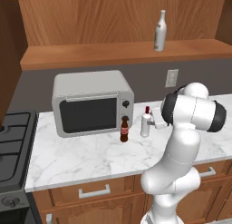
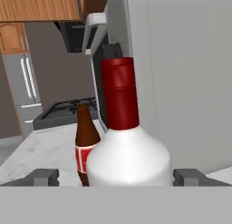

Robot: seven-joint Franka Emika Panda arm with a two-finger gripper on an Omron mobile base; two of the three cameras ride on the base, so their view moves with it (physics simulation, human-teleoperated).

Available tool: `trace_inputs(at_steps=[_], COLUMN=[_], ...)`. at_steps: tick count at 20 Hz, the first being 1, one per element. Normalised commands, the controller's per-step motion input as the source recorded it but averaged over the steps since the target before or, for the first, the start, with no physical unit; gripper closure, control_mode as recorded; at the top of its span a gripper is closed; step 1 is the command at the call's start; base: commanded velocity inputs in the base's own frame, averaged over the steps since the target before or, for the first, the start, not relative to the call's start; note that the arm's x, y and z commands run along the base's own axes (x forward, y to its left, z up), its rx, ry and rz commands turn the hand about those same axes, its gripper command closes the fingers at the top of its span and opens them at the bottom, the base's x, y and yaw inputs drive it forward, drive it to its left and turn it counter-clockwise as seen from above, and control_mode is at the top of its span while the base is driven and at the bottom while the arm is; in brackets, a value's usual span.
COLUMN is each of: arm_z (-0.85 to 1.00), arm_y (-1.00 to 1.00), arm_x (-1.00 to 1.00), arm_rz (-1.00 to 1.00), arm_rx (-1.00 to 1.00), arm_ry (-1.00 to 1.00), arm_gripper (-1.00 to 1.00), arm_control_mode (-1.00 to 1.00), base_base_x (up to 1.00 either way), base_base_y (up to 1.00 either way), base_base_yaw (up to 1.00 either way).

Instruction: Sort all alcoholic drinks to one cabinet, and non-alcoholic drinks to the other.

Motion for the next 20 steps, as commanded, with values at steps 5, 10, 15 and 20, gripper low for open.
trace_inputs(at_steps=[5,10,15,20], arm_z=[0.06,0.88,1.0,1.0], arm_y=[0.09,0.0,0.0,0.11], arm_x=[0.0,-0.24,-0.41,-0.46], arm_rz=[-0.02,-0.08,-0.12,-0.18], arm_rx=[0.0,-0.01,-0.02,-0.01], arm_ry=[0.0,0.0,-0.01,-0.04], arm_gripper=[1.0,1.0,1.0,1.0], arm_control_mode=[-1.0,-1.0,-1.0,-1.0], base_base_x=[0.0,0.0,0.0,0.0], base_base_y=[0.0,0.0,0.0,0.0], base_base_yaw=[0.0,0.0,0.0,0.0])
